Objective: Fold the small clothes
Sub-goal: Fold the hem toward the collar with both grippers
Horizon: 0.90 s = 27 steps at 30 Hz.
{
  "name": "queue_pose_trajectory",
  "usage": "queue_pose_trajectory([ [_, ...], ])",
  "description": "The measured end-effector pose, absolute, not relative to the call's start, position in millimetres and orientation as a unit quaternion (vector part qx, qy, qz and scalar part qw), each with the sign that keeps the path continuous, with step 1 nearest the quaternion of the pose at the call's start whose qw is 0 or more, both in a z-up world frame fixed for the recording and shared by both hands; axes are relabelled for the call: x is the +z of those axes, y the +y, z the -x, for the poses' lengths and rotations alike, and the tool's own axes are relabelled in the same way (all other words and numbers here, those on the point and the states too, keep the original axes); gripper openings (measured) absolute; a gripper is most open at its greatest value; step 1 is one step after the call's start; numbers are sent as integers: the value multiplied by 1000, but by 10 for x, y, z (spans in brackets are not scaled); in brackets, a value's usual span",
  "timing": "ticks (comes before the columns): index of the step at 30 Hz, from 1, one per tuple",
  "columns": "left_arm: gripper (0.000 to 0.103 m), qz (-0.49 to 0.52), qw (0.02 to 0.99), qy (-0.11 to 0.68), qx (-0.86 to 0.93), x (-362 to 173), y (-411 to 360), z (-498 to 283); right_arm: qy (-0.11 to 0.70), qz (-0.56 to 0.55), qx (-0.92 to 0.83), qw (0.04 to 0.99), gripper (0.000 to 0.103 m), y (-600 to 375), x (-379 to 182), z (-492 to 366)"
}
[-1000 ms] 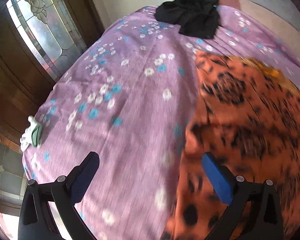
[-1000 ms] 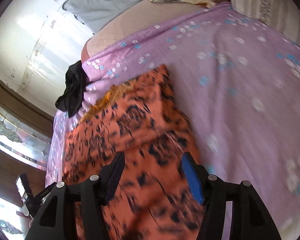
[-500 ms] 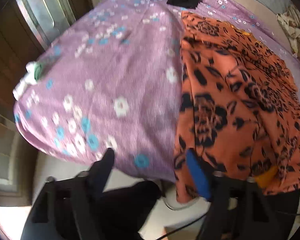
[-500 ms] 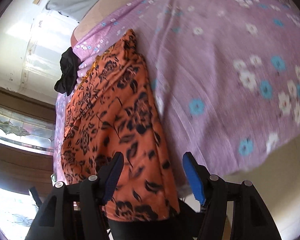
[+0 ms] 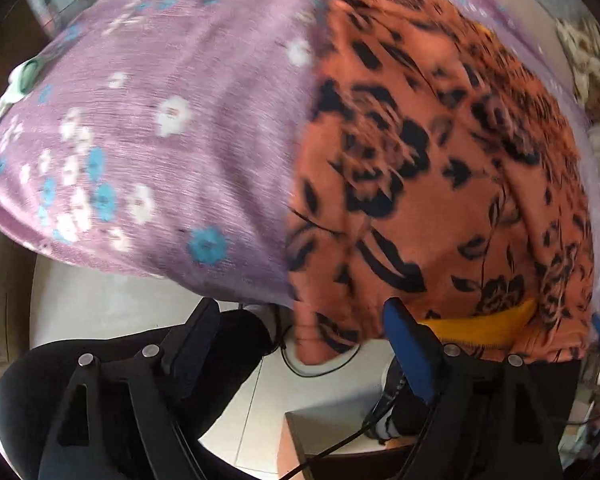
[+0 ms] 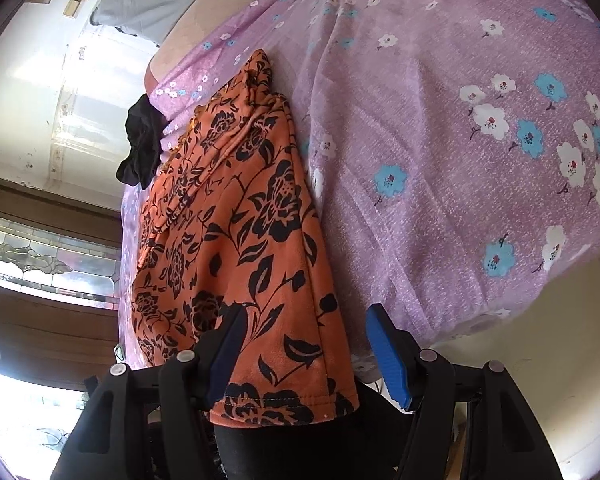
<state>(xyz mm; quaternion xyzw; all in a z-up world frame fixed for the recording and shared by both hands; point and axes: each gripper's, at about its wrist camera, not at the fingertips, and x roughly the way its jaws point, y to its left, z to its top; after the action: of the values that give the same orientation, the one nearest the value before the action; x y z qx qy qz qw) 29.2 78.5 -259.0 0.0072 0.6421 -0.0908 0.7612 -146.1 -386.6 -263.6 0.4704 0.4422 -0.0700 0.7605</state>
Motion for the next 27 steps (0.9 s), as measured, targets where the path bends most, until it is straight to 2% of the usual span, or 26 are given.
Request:
queue_pose_trajectory([
  [2, 82, -17, 764, 637, -97, -2633, 673, -249, 442, -473, -73, 759, 65, -3881, -2656, 1459],
  [3, 76, -10, 766, 634, -103, -2642, 650, -248, 442, -476, -74, 757, 65, -3894, -2670, 1460],
  [5, 35, 22, 761, 636, -128, -2648, 631, -248, 442, -482, -74, 753, 65, -3907, -2696, 1468],
  [6, 33, 34, 758, 638, -136, -2648, 610, -254, 443, -487, -69, 750, 65, -3910, -2713, 1465],
  [8, 16, 36, 764, 629, -137, -2606, 606, -264, 444, -491, -61, 747, 65, -3902, -2737, 1466],
  [10, 12, 42, 765, 626, -144, -2561, 643, -304, 453, -493, -57, 740, 65, -3893, -2786, 1462],
  [16, 13, 72, 753, 632, -170, -2546, 762, -408, 470, -530, -47, 705, 66, -3912, -3053, 1546],
  [18, 25, 77, 746, 640, -167, -2597, 793, -441, 471, -542, -45, 695, 66, -3905, -3136, 1560],
  [20, 54, 83, 739, 647, -167, -2620, 920, -429, 472, -560, -33, 680, 66, -3869, -3223, 1549],
  [22, 63, 89, 737, 647, -174, -2657, 978, -390, 472, -574, -11, 669, 67, -3792, -3277, 1503],
  [27, 61, 103, 725, 653, -193, -2791, 941, -437, 472, -583, 9, 661, 65, -3636, -3367, 1378],
])
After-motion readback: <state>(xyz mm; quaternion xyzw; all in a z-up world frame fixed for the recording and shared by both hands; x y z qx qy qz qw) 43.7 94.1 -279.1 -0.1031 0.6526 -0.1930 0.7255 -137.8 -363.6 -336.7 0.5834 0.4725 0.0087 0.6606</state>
